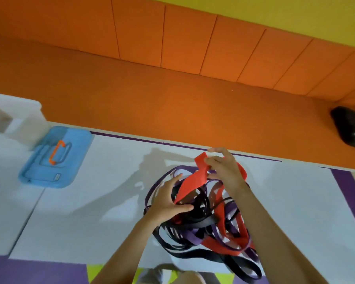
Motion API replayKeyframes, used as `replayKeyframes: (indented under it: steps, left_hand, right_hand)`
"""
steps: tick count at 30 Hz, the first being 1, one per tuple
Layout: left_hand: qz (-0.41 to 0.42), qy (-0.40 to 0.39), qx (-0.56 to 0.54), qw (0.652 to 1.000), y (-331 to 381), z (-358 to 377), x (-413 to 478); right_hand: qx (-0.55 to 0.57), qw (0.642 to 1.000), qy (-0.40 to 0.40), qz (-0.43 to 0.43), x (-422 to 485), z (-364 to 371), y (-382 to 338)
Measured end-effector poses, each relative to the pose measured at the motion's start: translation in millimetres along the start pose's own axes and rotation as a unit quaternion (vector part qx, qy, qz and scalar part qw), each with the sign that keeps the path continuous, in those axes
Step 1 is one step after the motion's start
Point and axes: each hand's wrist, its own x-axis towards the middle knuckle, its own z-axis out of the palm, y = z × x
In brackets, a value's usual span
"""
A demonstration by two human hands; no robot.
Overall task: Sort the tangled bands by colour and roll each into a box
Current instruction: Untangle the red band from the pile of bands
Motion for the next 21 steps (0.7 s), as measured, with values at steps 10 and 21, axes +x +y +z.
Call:
replayKeyframes:
  steps: [10, 21]
  left_hand:
    - [-0.057, 0.249, -0.123, 0.959, 28, -14, 23]
    - [-0.087, 0.256, -0.027, 0.962, 30, 11, 28]
  right_hand:
    - [-0.178, 0.976, 0.102, 0.076, -19, -83, 86]
    - [-0.483, 0.873, 0.016, 0.062, -4, -140, 171]
